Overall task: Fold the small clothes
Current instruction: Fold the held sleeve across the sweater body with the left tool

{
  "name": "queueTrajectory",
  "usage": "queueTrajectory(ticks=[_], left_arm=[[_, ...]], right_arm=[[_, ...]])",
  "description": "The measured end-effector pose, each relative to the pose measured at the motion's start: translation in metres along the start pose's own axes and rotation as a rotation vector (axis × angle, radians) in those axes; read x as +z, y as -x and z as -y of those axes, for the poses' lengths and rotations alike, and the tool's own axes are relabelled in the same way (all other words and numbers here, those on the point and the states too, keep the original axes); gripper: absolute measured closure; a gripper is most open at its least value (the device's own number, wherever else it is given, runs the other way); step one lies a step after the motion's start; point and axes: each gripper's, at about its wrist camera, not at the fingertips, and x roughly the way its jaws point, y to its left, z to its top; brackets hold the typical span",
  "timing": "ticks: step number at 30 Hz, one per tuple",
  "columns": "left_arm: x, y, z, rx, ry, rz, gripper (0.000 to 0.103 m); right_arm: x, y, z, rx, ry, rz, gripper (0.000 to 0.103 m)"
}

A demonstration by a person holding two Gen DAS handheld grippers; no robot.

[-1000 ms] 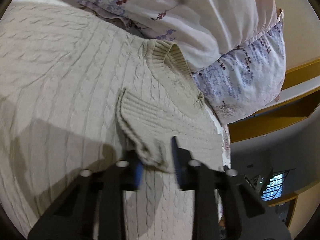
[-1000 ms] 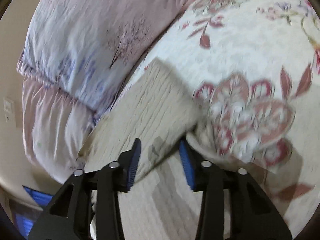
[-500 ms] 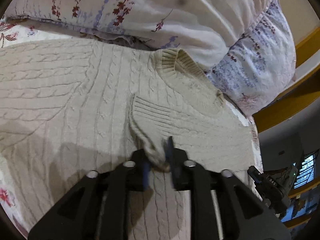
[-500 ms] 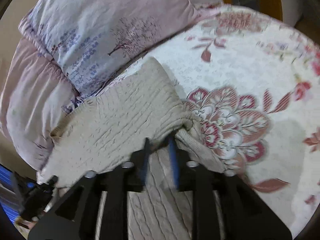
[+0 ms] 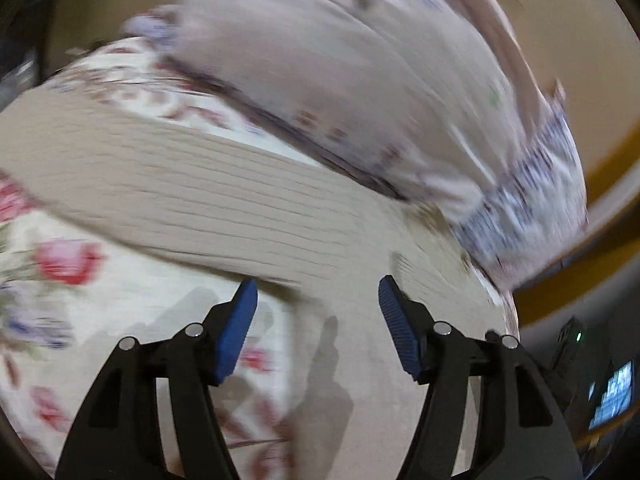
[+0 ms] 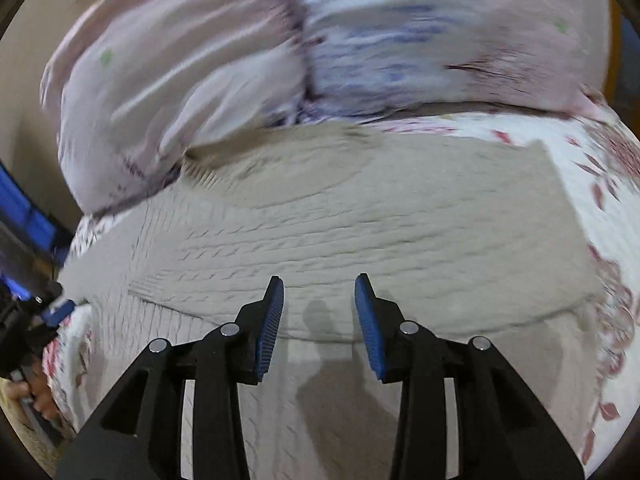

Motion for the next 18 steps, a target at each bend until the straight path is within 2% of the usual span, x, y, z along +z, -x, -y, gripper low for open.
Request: queueTrajectory(ticks=[3,4,5,7,10,15,18], left_arm=[[0.008,0.014,-0.032,0.029,0.095,0.035,0.040],[0.010,0.016,-0.041,0.037,0.123,0.044,0.040],[0.013,0.019,-0.052,0.039,0.162,0.055,0.041],[0.017,0.021,-0.068,0.034,0.232,0.069,0.042],[0.020,0.023,-0.089,0.018,0.344,0.086,0.042],[0.023,0.026,-0.109,0.004,0.464,0.140,0.044],[0.028,0.027,-0.116,0.021,0.487,0.162,0.048]], right_arm=[[-0.008,-0.027,-0.014,-0.019,0.066,-0.079,0.062],[-0.012,-0.025,-0.020,-0.040,0.104,-0.036,0.059],[-0.014,-0.025,-0.022,-0.044,0.112,-0.043,0.059],[-0.013,-0.022,-0.017,0.000,0.068,-0.053,0.053],[-0.012,-0.016,-0.005,0.069,-0.015,-0.069,0.053],[-0.013,-0.011,-0.005,0.076,-0.021,-0.068,0.052],[-0.013,-0.009,-0.008,0.083,-0.018,-0.065,0.047]])
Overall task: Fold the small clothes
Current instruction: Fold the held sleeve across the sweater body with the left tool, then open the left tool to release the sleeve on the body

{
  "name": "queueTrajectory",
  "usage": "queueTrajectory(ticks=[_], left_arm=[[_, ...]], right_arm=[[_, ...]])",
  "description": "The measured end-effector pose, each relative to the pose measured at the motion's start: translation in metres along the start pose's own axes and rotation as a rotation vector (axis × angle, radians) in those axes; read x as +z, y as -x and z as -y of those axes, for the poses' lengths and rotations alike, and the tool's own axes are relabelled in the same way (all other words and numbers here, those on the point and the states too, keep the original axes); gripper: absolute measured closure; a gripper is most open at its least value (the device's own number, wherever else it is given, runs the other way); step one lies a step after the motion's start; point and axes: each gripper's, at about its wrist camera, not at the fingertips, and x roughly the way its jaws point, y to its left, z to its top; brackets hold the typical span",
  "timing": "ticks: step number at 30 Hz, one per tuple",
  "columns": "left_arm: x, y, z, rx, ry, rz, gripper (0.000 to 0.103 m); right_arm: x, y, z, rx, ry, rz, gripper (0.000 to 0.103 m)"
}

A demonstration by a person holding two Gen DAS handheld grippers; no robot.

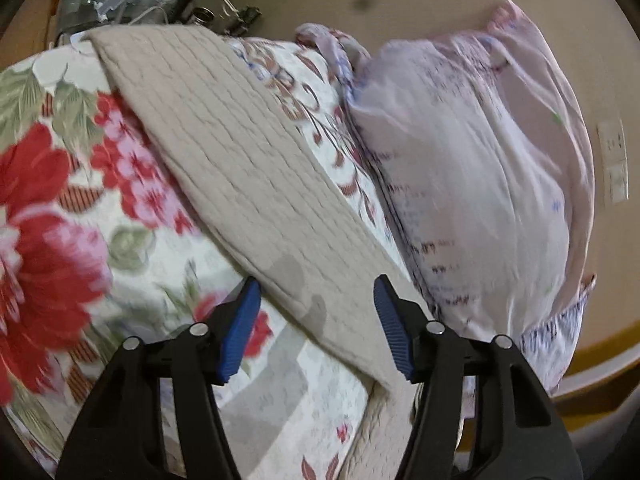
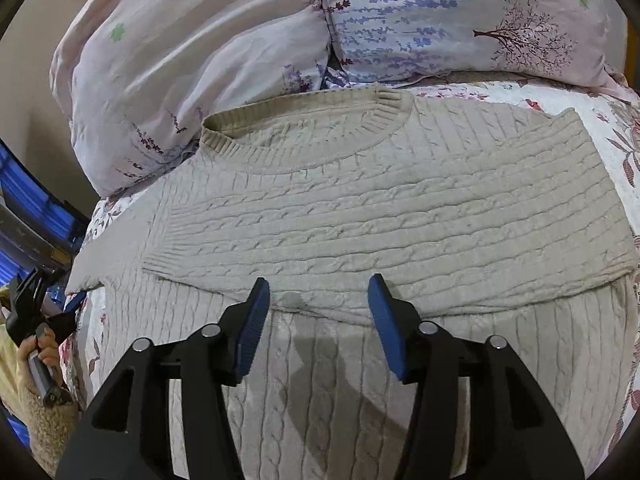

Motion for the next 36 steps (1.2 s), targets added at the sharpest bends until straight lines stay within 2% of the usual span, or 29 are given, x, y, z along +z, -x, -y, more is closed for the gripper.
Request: queueTrajectory(ticks=[7,11,14,17,20,25,29,33,36], left_arm=[[0.022,0.001,-0.025,-0.022,0.115,0.027,0.072],[0.026,-0.002,-0.030,-0.024,0.120,0.026,0.095],[0.025,0.002,-0.021,-0.055,0.103,0.049,0.096],[0.023,0.012,0.007,-0.112,0.039,0.082,0.096],[0.016,0.016,0.036,-0.163,-0.025,0.082,0.096],[-0.017,0.010,0.100,-0.244,-0.175,0.052,0.096],[-0.061,-0.010,0.144,-0.312,-0.279,-0.035,0.096],[-0.125,-0.047,0.180,-0.376,-0.368,-0.182,0.096],[-0.174,-0.080,0.193,-0.365,-0.432,-0.310,0.096]], right_arm=[[-0.003,0.007,0.001,0.020,0.000,0.006,0.047],[-0.005,0.012,0.003,0.037,-0.003,0.003,0.047],[-0.006,0.015,0.005,0.043,-0.007,0.007,0.047],[-0.006,0.020,0.009,0.051,-0.017,0.020,0.045],[-0.005,0.027,0.014,0.050,-0.021,0.040,0.044],[-0.005,0.032,0.020,0.055,-0.032,0.055,0.044],[-0.007,0.033,0.025,0.057,-0.041,0.055,0.044],[-0.009,0.035,0.028,0.055,-0.049,0.058,0.044],[-0.011,0.036,0.032,0.044,-0.056,0.058,0.044]])
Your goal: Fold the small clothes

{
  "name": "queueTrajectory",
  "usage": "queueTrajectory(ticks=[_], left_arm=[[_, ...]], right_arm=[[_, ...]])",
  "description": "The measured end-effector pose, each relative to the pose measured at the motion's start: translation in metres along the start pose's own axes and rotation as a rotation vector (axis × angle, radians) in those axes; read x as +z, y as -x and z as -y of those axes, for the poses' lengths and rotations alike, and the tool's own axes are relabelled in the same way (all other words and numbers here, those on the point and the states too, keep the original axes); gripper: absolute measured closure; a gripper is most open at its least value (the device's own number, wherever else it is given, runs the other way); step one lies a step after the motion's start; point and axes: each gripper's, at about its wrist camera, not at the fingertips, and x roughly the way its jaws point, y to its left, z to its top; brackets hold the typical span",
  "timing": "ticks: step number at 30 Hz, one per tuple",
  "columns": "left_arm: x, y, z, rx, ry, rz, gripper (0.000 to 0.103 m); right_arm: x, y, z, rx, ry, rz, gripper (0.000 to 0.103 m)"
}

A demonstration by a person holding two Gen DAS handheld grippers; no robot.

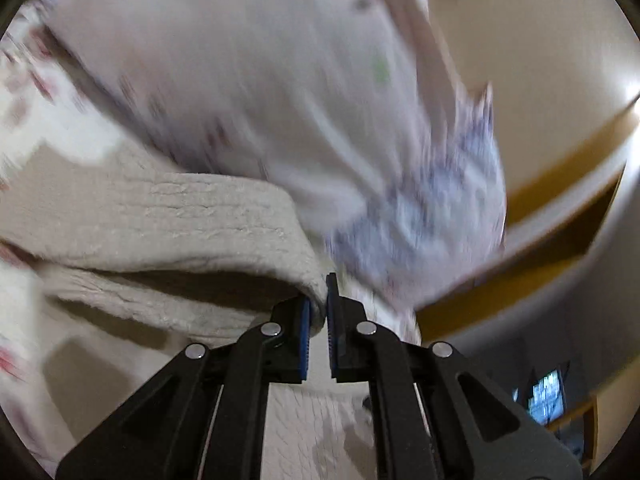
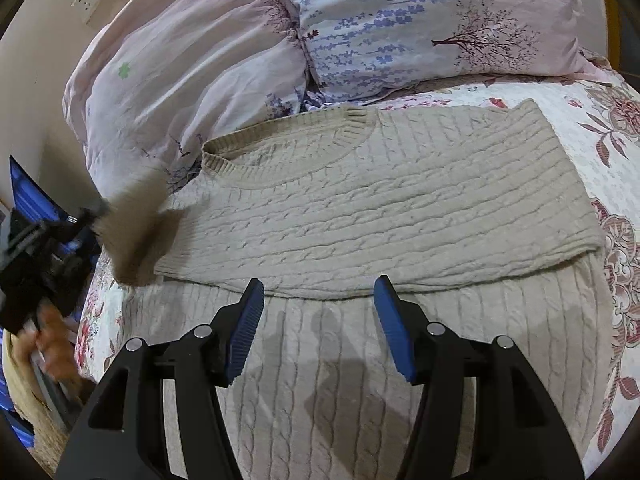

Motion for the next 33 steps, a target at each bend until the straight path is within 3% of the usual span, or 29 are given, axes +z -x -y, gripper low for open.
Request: queueTrajectory(ticks=[4,6,8,12,18,20,23,28,32,33], left_arm=[[-0.027,-0.041,-0.012,0.009,0.053,-0.147,0.085],[-0.026,-0.038,-0.021,-0.003,0.104,-0.143,0.077],[-0.023,-0.025,-0.028,-0.002,0.132,-0.111,0.063],[-0.011,0.003,-0.039,0.011,0.163,-0.046,0.056],[0.000,0.043,-0.064,0.054,0.222,0.021,0.043],[0.002,0.051,-0.072,0.088,0.233,0.046,0.041],[0.004,0.056,-0.086,0.126,0.263,0.056,0.040],[0.003,0.058,-0.097,0.135,0.257,0.041,0.040],[0.002,0.056,-0.097,0.151,0.237,0.036,0.040],[0.003,0.055,-0.097,0.154,0.233,0.035,0.040]], right_arm=[[-0.001,0.003,0.007,-0.012,-0.011,-0.002,0.044],[-0.001,0.007,0.008,-0.014,-0.010,0.004,0.044],[0.002,0.008,0.007,-0.009,-0.008,0.009,0.044],[0.012,0.009,-0.015,0.024,0.067,0.012,0.044],[0.012,0.010,-0.112,0.107,0.468,0.062,0.044],[0.007,0.001,-0.150,0.144,0.631,0.060,0.044],[-0.006,-0.029,-0.195,0.127,0.833,0.018,0.044],[-0.023,-0.081,-0.221,-0.013,1.018,-0.046,0.058],[-0.017,-0.103,-0.223,-0.059,0.988,-0.067,0.070],[-0.016,-0.105,-0.223,-0.061,0.974,-0.063,0.081]])
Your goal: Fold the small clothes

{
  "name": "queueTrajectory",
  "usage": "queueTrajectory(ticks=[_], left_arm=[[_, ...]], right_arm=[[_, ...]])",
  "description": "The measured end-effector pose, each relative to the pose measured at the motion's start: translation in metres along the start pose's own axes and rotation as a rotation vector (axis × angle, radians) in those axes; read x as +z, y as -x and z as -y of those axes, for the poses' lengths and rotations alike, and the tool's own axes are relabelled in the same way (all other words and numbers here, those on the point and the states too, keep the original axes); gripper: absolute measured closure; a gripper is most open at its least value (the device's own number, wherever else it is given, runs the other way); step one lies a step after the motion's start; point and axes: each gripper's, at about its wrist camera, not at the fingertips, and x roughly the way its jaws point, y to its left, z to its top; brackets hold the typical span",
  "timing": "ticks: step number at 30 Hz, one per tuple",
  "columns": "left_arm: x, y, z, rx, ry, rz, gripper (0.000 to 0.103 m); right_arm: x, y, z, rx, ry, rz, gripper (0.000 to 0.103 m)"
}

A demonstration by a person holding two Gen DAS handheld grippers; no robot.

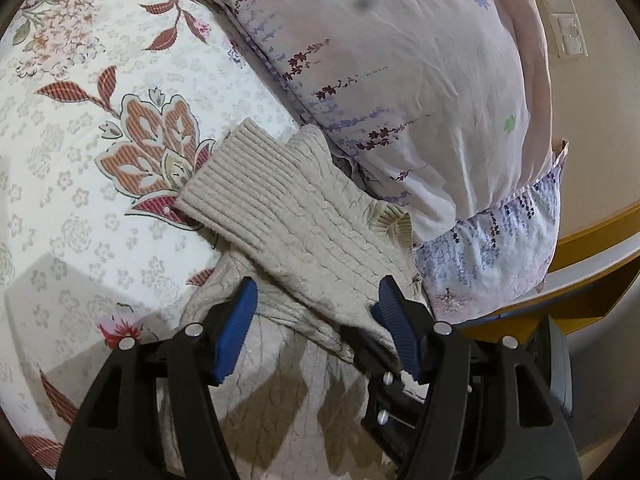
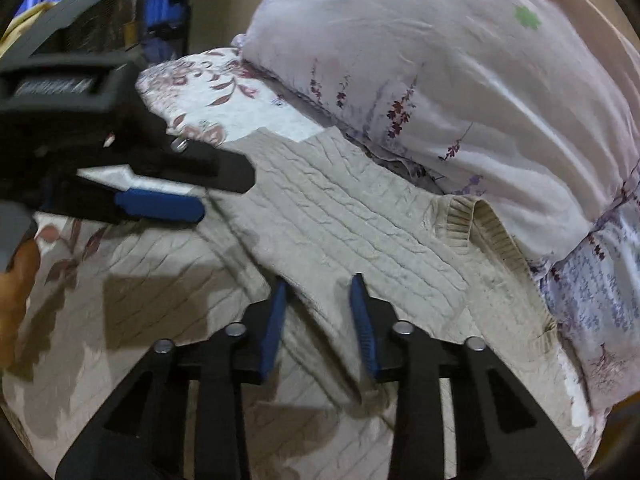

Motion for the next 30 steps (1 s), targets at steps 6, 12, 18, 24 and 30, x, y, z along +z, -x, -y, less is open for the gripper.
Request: queueTrajectory(ticks=[6,12,18,24,30], left_arm=[[-0.001,-0.005,0.004,0.012,-0.023,0.000,0.041],[-0.001,-0.006,0.004,0.015,-0.039,-0.002,0.043],[-0.002,-0.005,0.002,0.008,-0.038,-0.007,0.043],[-0.002,-0.006,0.002,0.013,-0.044,-0.006,0.043],[-0.002,-0.006,0.002,0.016,-0.040,-0.007,0.043]], right_arm=[[-0.015,0.029,0.045,-0.018,-0.318,0.116,0.094],[-0.122,0.086,0.135,-0.099,-0.927,0.149,0.088],[-0.155,0.113,0.151,-0.195,-0.909,0.100,0.050],[-0.110,0.110,0.120,-0.208,-0.588,0.083,0.045],[-0.067,0.053,0.077,-0.299,-0.278,0.009,0.051]])
